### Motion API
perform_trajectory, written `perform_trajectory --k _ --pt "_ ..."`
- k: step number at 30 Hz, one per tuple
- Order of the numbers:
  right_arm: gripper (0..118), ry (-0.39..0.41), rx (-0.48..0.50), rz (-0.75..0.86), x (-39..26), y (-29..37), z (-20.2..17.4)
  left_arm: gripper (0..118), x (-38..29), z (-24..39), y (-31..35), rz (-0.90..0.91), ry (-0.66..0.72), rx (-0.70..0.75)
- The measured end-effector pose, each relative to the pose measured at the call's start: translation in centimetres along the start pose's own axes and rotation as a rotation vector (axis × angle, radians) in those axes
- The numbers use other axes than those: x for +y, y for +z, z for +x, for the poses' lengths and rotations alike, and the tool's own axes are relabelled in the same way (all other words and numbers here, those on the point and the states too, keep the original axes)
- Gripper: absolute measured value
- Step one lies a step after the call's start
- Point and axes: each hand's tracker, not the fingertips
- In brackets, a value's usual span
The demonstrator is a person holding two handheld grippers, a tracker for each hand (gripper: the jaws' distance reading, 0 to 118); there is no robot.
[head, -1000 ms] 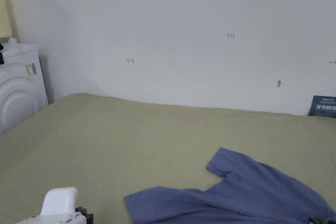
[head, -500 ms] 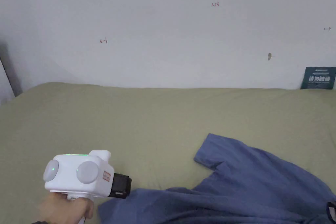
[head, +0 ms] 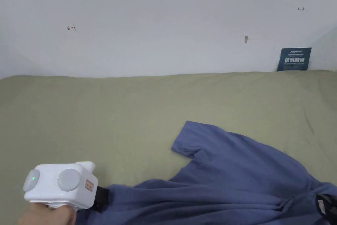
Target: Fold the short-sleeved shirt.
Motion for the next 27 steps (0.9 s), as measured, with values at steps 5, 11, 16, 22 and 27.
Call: perform_trajectory --k 5,11,16,22,27 --pt "12 -0.018 -0.076 -0.045 -0.1 -0.7 2.9 0 -0.6 1.4 1.0 0.016 -0.024 -0.048" --pt "71 -0.243 -0.26 -0.207 1.4 -4.1 10.3 0 -1.4 2.3 1.6 0.028 -0.027 -0.058" --pt "117 -0.393 -0.259 -0.338 2.8 -9.6 12.7 0 -1.7 2.6 1.7 0.04 -0.048 -0.05" --pt "114 -0.615 -0.196 -0.564 3.4 -16.5 9.9 0 -1.9 2.9 1.5 0.05 -0.063 -0.032" --pt "29 -0.586 -0.354 -0.623 2.1 -19.0 9.0 0 -2.0 2.4 1.4 0.062 -0.049 -0.046"
